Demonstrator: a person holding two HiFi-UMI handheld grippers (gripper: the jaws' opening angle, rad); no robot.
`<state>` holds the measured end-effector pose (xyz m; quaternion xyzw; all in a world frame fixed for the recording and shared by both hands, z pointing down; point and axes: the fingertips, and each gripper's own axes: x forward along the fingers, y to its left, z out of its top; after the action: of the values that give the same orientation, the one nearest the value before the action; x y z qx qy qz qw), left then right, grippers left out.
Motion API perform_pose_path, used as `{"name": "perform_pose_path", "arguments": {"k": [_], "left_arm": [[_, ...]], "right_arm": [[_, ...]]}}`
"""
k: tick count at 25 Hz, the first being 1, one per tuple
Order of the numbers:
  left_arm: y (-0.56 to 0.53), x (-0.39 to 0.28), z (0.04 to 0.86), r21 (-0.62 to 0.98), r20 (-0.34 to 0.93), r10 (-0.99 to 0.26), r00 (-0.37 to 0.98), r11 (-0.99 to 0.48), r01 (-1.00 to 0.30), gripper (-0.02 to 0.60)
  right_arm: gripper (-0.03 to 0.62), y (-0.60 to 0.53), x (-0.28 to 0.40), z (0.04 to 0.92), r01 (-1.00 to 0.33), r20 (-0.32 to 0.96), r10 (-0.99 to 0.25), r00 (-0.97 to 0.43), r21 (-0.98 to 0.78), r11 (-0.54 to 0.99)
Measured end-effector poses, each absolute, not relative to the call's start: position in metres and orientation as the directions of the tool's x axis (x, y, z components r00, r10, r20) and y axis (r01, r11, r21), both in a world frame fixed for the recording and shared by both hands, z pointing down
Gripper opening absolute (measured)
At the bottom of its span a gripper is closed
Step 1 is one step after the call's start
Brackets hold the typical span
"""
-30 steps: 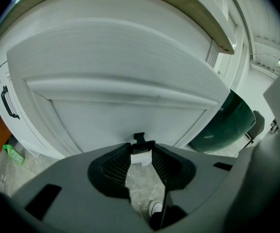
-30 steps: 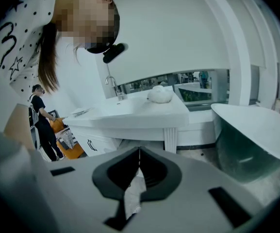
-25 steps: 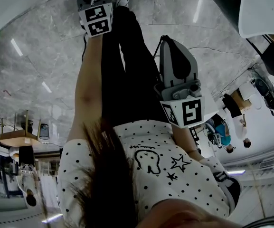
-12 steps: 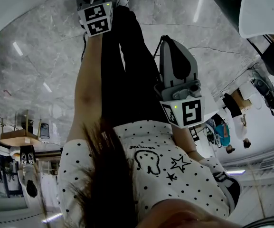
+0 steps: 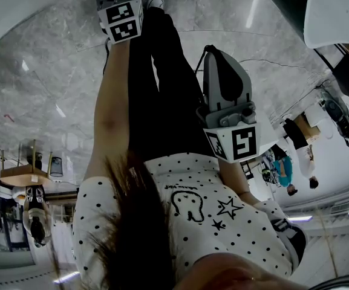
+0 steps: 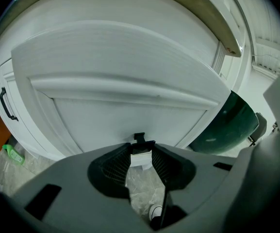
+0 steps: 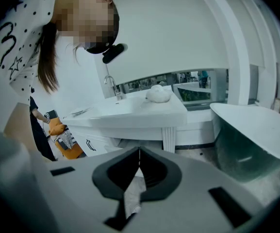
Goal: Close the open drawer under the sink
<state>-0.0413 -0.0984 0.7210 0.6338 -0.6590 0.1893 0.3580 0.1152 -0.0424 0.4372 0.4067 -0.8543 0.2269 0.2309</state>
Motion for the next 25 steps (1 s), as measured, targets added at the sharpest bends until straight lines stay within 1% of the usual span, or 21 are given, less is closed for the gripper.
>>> {"name": "perform_pose_path", "arguments": {"k": [25], "left_arm": [[-0.115,-0.045,0.722,0.206,0.7,-0.712,0.058,0.124,-0.971,0.133]], "right_arm": [[0.014,-0.046,0.116,0.44,-0.806,0.582,-0.594,-0.555,-0.198,0.558]]}}
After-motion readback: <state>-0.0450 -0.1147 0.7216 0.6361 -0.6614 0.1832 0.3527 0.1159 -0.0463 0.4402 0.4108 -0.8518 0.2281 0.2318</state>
